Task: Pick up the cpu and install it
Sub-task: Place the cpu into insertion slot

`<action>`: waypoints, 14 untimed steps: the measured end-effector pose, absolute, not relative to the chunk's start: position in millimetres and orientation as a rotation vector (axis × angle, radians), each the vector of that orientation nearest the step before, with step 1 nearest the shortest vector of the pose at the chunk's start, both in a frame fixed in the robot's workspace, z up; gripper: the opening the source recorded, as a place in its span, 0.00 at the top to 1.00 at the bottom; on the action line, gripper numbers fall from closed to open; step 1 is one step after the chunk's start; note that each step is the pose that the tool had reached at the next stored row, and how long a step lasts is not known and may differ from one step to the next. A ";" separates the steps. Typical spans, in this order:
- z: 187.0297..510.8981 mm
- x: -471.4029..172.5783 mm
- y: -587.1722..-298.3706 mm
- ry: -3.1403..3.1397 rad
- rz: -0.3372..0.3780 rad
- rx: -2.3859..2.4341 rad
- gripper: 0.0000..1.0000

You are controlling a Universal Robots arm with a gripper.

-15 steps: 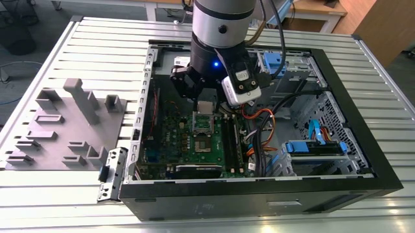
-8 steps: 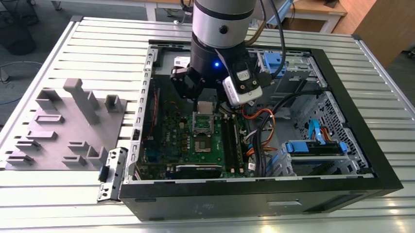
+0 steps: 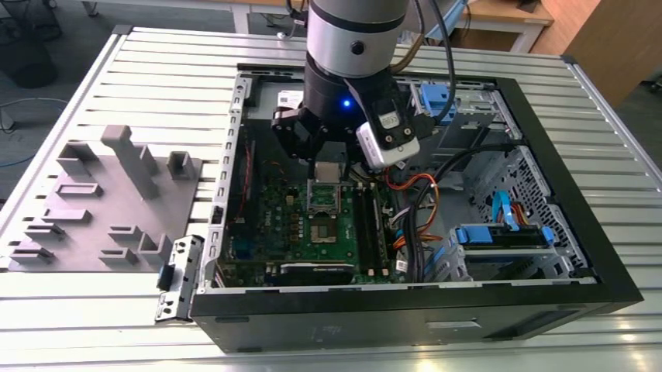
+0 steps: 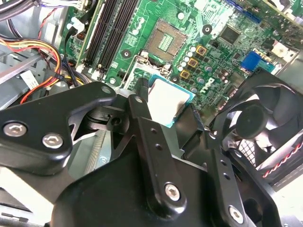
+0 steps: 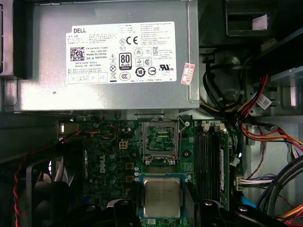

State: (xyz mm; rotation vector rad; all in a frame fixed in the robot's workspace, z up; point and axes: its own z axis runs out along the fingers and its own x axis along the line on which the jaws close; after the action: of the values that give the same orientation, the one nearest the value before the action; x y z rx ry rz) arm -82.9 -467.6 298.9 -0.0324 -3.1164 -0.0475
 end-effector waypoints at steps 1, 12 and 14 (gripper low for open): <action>298.9 -82.9 -467.7 -3.116 -0.047 -0.032 0.53; 298.9 -83.4 -469.3 -3.116 -0.047 -0.030 0.53; 298.7 -83.4 -469.3 -3.116 -0.047 -0.030 0.53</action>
State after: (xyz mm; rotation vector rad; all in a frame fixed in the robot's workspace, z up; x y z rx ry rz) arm -83.4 -469.3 298.7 -0.0304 -3.1163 -0.0470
